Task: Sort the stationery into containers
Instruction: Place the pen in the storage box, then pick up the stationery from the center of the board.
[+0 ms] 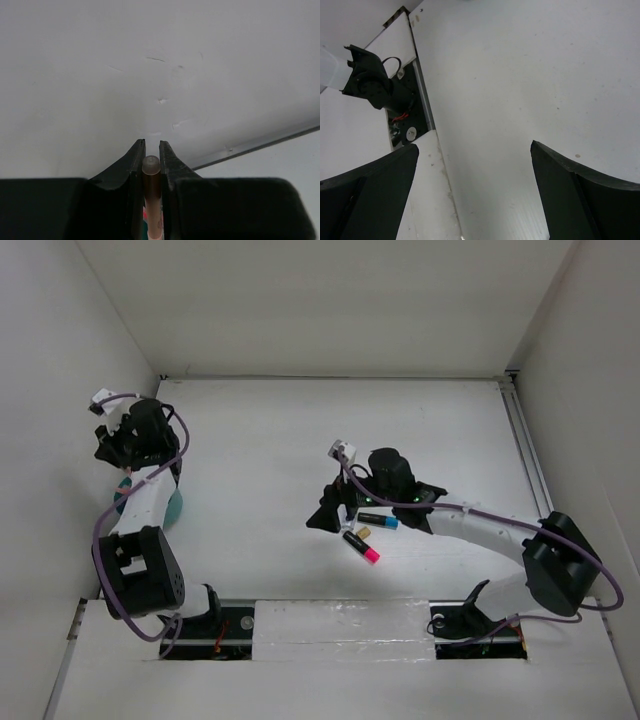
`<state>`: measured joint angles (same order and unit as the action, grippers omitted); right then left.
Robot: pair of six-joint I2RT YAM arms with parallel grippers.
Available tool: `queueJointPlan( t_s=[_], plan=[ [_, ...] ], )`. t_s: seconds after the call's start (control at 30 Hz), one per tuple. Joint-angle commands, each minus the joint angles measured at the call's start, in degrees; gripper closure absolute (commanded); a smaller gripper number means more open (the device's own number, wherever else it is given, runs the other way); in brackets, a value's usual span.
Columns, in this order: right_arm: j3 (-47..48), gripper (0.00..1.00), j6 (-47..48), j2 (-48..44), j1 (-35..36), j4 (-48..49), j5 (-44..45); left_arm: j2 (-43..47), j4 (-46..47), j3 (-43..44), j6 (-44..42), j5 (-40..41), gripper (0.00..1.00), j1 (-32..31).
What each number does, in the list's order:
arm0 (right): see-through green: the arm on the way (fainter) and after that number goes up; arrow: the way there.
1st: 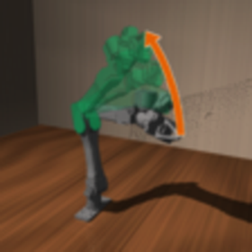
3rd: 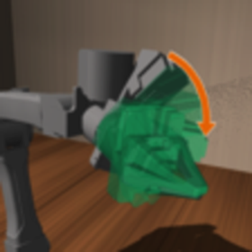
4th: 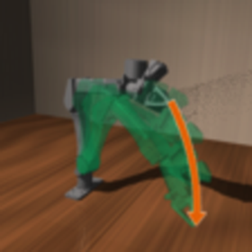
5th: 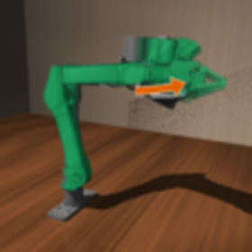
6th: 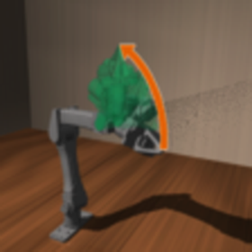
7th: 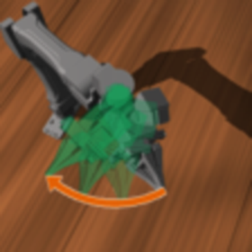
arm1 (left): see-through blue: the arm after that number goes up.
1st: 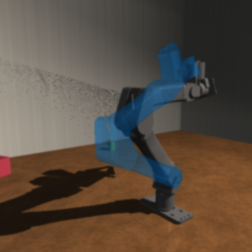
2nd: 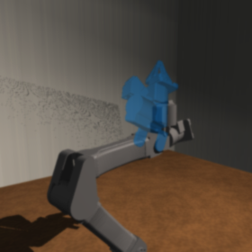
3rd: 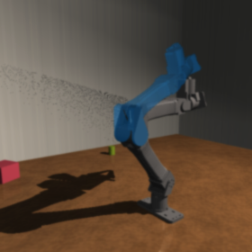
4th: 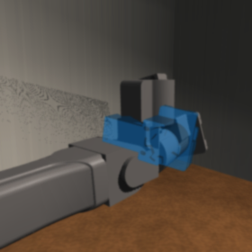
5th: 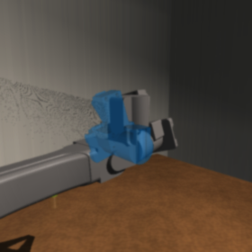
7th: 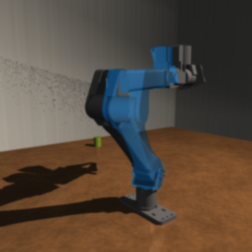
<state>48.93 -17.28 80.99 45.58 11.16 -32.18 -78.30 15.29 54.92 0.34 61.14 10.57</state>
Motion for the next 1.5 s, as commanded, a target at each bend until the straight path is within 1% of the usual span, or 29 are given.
queueJointPlan(
  t_s=[0.0,0.07,0.1,0.2,0.23,0.4,0.47,0.53,0.6,0.73,0.77,0.9,0.93,1.0,1.07,1.17,1.2,1.23,1.3,1.37,1.43,1.47],
  plan=[
    [3.3,0.0,1.0,0.6,1.8,0.4,-1.0,-1.5,-2.3,3.4,4.0,1.6,1.0,1.7],
    [3.3,0.0,1.0,0.6,1.8,0.4,-1.6,-2.7,-5.4,4.9,7.2,1.6,1.0,2.5],
    [3.3,0.0,1.5,1.1,2.3,0.4,-1.6,-2.7,-6.0,4.9,7.2,1.6,1.0,2.5],
    [3.8,0.0,2.2,1.1,2.8,-1.0,-1.0,-2.7,-6.0,4.9,7.2,0.8,1.0,2.5],
    [3.8,0.0,2.8,1.1,2.8,-1.0,-1.0,-2.7,-6.0,4.9,7.2,1.9,1.0,2.5],
    [3.8,0.0,2.8,0.6,2.8,-1.0,-1.0,-3.9,-5.4,4.3,9.4,1.9,1.0,2.5],
    [3.8,0.0,2.8,0.0,2.8,-1.0,-1.0,-5.3,-8.1,5.1,10.7,1.9,1.0,2.5],
    [3.8,0.0,2.8,0.0,2.8,-1.0,-1.0,-6.1,-8.7,5.1,12.1,2.4,1.0,2.5],
    [3.8,0.0,2.8,-0.6,2.8,-1.0,-1.0,-6.6,-9.3,5.1,13.2,2.9,0.97,2.5],
    [3.8,0.0,3.3,-0.6,3.4,-1.0,-1.0,-6.6,-9.3,5.1,13.8,4.0,0.96,2.5],
    [3.8,0.0,3.3,-0.6,3.4,-1.0,-1.0,-6.6,-9.9,5.1,13.8,4.0,0.94,2.5],
    [3.8,0.0,3.3,-0.6,3.4,-1.0,-0.4,-6.6,-11.2,6.4,15.0,3.4,0.71,2.5],
    [3.8,0.0,3.3,-0.6,3.4,-1.0,-0.4,-6.6,-11.8,6.4,15.0,4.1,0.63,2.0],
    [3.8,0.0,3.8,-0.6,3.4,-1.0,-0.4,-6.6,-11.8,6.4,15.0,7.2,0.53,1.3],
    [3.8,0.0,3.8,-0.6,3.4,-1.0,0.2,-6.6,-11.3,5.9,15.0,7.2,0.44,0.8],
    [3.8,0.0,3.8,-0.6,3.4,-1.0,0.7,-6.1,-12.6,7.0,15.0,7.2,0.41,0.1],
    [3.8,0.0,3.8,-0.6,3.4,-1.0,0.7,-5.3,-14.8,7.9,15.7,6.7,0.36,0.1],
    [3.8,0.0,3.8,-0.6,3.4,-1.0,1.7,-4.2,-16.4,10.1,18.6,4.4,0.25,0.1],
    [3.8,0.0,3.8,-0.6,3.4,-1.0,3.3,-2.7,-22.6,12.1,21.4,0.5,0.12,0.1],
    [3.8,0.0,3.0,-1.1,3.4,-1.0,7.0,0.9,-24.1,12.9,22.6,-6.5,0.0,0.1],
    [3.8,0.0,1.6,-1.8,3.4,-1.0,10.4,4.1,-23.1,11.8,23.6,-10.5,0.0,-0.7],
    [3.3,0.0,0.9,-2.5,3.4,-1.7,14.6,7.3,-21.6,11.3,23.0,-17.5,0.0,-1.2]
  ],
)
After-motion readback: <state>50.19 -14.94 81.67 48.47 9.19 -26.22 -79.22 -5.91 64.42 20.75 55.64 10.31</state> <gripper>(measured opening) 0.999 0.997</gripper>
